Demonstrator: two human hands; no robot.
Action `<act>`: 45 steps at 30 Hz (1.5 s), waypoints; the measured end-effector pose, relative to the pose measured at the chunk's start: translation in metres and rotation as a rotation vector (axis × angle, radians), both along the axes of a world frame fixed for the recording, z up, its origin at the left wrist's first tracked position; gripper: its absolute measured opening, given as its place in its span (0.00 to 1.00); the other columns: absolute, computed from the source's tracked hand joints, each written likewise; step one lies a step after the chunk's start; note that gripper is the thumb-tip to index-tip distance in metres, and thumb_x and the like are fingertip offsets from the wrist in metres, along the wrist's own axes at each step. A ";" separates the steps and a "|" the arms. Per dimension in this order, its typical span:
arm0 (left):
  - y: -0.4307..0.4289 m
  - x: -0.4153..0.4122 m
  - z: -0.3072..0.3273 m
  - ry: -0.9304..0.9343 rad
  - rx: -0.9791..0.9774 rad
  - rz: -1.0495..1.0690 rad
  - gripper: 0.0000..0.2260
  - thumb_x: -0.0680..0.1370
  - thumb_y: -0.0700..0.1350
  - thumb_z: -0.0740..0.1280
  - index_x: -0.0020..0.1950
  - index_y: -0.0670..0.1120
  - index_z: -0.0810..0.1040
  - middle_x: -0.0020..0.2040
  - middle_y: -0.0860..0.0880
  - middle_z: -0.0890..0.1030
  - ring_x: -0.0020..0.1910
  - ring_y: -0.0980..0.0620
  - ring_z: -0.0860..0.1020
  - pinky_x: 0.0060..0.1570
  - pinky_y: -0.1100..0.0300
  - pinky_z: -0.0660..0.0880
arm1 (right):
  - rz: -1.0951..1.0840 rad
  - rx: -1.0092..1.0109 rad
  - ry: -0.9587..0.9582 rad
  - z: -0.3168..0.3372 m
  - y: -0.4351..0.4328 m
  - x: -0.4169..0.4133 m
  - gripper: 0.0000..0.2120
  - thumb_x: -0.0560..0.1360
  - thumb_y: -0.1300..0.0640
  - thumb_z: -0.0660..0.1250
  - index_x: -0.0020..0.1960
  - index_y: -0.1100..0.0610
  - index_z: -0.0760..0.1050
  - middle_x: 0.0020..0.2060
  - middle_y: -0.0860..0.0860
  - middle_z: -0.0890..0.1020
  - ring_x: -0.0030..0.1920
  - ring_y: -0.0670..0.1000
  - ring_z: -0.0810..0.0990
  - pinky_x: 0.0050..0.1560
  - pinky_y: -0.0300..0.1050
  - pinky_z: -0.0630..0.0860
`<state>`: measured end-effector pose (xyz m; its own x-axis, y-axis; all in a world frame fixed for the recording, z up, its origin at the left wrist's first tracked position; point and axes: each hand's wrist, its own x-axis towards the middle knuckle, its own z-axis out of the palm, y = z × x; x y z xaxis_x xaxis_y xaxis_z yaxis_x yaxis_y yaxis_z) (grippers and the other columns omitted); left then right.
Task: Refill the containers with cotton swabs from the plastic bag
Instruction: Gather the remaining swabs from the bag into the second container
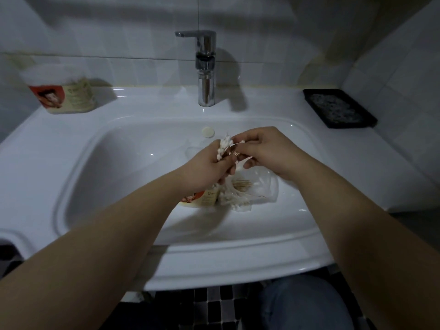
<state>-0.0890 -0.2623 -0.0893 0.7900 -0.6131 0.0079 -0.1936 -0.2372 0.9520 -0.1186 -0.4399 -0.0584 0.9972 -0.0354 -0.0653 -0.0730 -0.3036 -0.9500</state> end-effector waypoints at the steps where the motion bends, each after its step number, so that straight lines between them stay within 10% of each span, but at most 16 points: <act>1: 0.000 0.001 -0.001 0.029 0.001 0.018 0.03 0.85 0.45 0.61 0.57 0.47 0.69 0.39 0.49 0.76 0.31 0.57 0.73 0.34 0.59 0.75 | -0.008 -0.007 -0.015 -0.001 0.000 0.001 0.12 0.79 0.65 0.69 0.62 0.61 0.82 0.49 0.57 0.87 0.49 0.53 0.86 0.42 0.43 0.81; 10: 0.004 -0.005 0.003 0.164 0.067 0.053 0.16 0.85 0.55 0.61 0.44 0.44 0.71 0.30 0.49 0.74 0.27 0.51 0.72 0.27 0.61 0.72 | 0.158 -0.252 -0.043 0.002 0.015 -0.008 0.20 0.84 0.64 0.59 0.74 0.52 0.74 0.62 0.48 0.82 0.57 0.46 0.82 0.54 0.47 0.83; 20: 0.003 -0.006 0.004 0.368 0.000 0.130 0.16 0.84 0.52 0.64 0.42 0.42 0.77 0.28 0.46 0.74 0.32 0.48 0.81 0.32 0.58 0.76 | 0.323 -0.358 -0.005 -0.001 0.017 -0.012 0.35 0.77 0.61 0.71 0.79 0.46 0.64 0.71 0.45 0.75 0.70 0.43 0.73 0.67 0.38 0.71; 27: 0.003 -0.003 0.008 0.393 -0.031 0.258 0.15 0.83 0.54 0.65 0.42 0.46 0.76 0.31 0.50 0.73 0.24 0.54 0.68 0.23 0.64 0.65 | -0.028 -0.471 0.122 -0.003 0.006 -0.004 0.14 0.77 0.66 0.59 0.50 0.56 0.83 0.42 0.56 0.87 0.38 0.53 0.87 0.47 0.51 0.86; 36: 0.004 0.001 0.007 0.406 0.004 0.244 0.13 0.83 0.55 0.64 0.45 0.47 0.76 0.28 0.54 0.65 0.23 0.55 0.62 0.24 0.64 0.59 | 0.395 -1.130 0.288 -0.032 0.012 0.001 0.13 0.77 0.57 0.65 0.61 0.54 0.81 0.52 0.52 0.84 0.49 0.53 0.81 0.47 0.46 0.79; 45: 0.003 -0.001 0.007 0.377 0.025 0.214 0.13 0.84 0.54 0.63 0.46 0.46 0.78 0.31 0.51 0.70 0.24 0.55 0.67 0.26 0.63 0.64 | 0.345 -1.021 0.303 -0.032 0.011 -0.004 0.12 0.79 0.62 0.61 0.56 0.57 0.81 0.50 0.54 0.83 0.48 0.52 0.81 0.43 0.43 0.74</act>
